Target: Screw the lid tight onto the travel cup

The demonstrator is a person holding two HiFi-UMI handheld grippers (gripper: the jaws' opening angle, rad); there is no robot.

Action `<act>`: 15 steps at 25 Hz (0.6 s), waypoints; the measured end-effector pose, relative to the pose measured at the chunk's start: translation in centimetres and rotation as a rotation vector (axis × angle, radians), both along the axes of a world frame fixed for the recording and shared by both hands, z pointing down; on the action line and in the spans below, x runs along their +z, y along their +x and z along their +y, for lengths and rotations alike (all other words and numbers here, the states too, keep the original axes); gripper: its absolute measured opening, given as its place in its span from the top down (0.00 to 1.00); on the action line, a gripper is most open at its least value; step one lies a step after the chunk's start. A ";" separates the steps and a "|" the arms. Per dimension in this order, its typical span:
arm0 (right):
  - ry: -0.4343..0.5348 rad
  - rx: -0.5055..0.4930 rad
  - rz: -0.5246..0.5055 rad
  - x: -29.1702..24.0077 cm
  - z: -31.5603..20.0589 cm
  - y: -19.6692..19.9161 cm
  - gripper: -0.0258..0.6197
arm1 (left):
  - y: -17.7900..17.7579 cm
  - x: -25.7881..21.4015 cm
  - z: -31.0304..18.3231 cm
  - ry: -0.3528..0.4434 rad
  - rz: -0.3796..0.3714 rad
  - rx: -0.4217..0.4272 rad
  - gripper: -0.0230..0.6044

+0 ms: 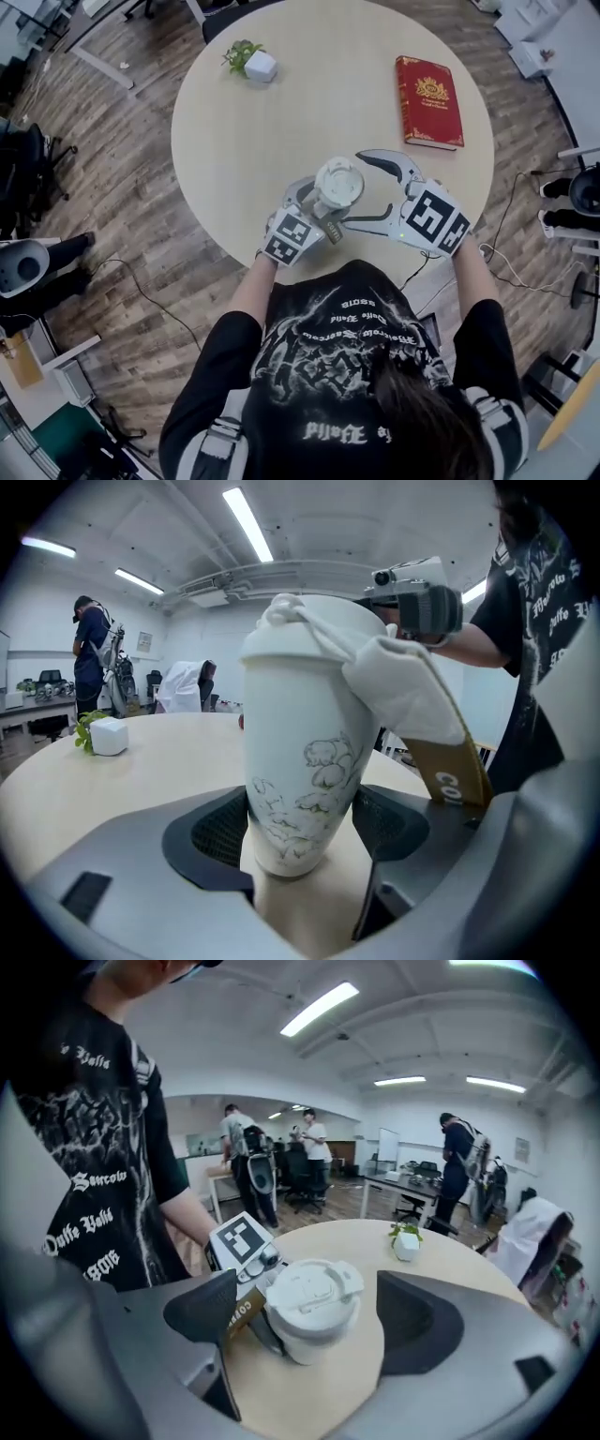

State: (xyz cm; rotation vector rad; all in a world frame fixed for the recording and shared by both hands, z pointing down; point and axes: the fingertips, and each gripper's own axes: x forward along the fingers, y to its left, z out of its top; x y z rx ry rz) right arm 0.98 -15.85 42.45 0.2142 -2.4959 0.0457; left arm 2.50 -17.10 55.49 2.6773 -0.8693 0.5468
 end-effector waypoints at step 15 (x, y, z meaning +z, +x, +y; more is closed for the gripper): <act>0.165 -0.671 0.462 2.8 -0.3 -1.4 0.36 | 0.2 0.1 -0.1 -0.025 -0.010 0.087 0.37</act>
